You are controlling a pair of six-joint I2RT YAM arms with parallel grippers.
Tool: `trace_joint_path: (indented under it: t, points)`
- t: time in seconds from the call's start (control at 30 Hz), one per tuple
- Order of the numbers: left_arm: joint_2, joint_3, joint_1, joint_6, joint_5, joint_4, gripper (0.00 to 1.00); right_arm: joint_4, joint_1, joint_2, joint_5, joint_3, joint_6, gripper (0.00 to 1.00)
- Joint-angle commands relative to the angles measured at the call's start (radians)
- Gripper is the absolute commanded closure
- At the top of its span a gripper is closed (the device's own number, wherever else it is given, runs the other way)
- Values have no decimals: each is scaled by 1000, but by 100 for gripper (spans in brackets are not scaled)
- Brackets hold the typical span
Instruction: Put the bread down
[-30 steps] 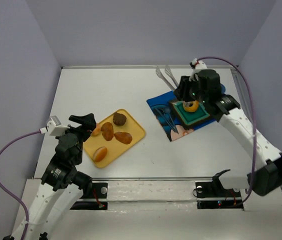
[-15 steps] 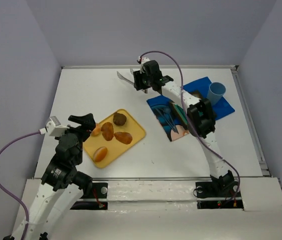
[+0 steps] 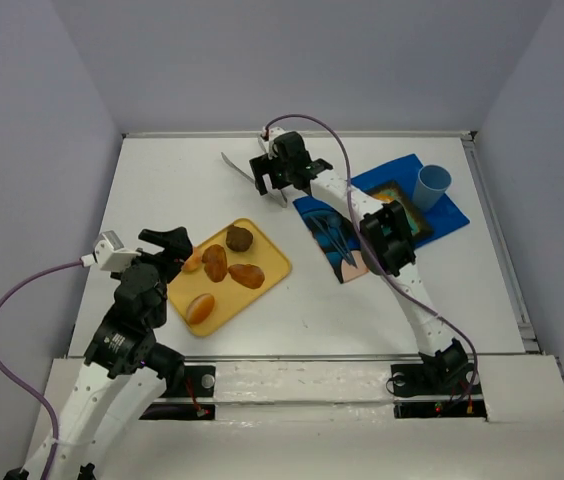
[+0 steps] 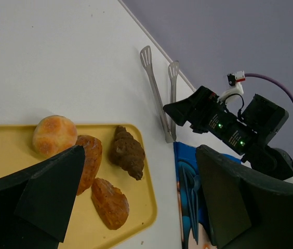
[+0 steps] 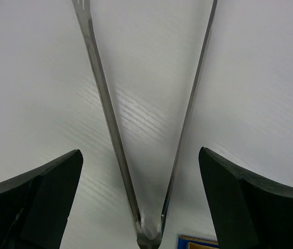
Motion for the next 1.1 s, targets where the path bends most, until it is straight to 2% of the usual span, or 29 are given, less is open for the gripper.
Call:
trace_joint_path:
  t: [0.0,0.13,0.23,0.27,0.3,0.33,0.37,0.47,0.5,0.53,0.57,0.6,0.63,0.67,0.73,0.83,0.87,0.93,1.07]
  points:
    - [9,11,-1,-6,-35,24,1,22,19,-137,50,-33,-43,0]
    - [3,21,-1,-8,-32,12,1,55,19,-273,110,-116,-21,0]
    - [6,32,-1,-11,-28,-1,1,180,19,-504,153,-302,9,0]
    - [7,38,-1,-12,-22,-4,1,220,19,-562,182,-444,20,0]
    - [10,40,-1,-12,-17,-7,1,255,19,-620,197,-446,20,0]
    - [13,44,-1,-14,-14,-10,1,286,19,-675,217,-579,26,0]
    - [22,49,-1,-14,-5,-14,1,305,19,-779,267,-640,35,0]
    - [56,57,-1,-14,-3,-25,1,303,-8,-939,346,-893,120,0]
    - [68,63,-1,-14,0,-28,1,303,-19,-1053,360,-965,171,0]
    - [84,66,-1,-11,3,-33,1,300,-30,-1114,374,-1110,199,0]
    - [113,73,-1,-9,17,-33,1,288,-39,-1175,421,-1178,251,0]
    - [127,76,-1,-8,24,-28,1,254,-39,-1299,449,-1302,270,0]
    - [139,78,-1,-8,30,-25,1,254,-39,-1362,466,-1303,284,0]
    - [160,78,-1,-1,35,-22,1,227,-39,-1422,498,-1417,302,0]
    - [168,81,-1,2,35,-15,1,204,-39,-1584,518,-1510,359,0]
    - [145,78,-1,2,18,-7,1,149,-39,-1737,507,-1601,358,0]
    - [145,77,-1,3,14,-7,1,133,-39,-1737,500,-1607,358,0]
    - [104,73,-1,5,-3,-8,1,112,-39,-1838,483,-1625,342,0]
    - [67,64,-1,-6,-26,-11,1,111,-39,-1892,500,-1645,333,0]
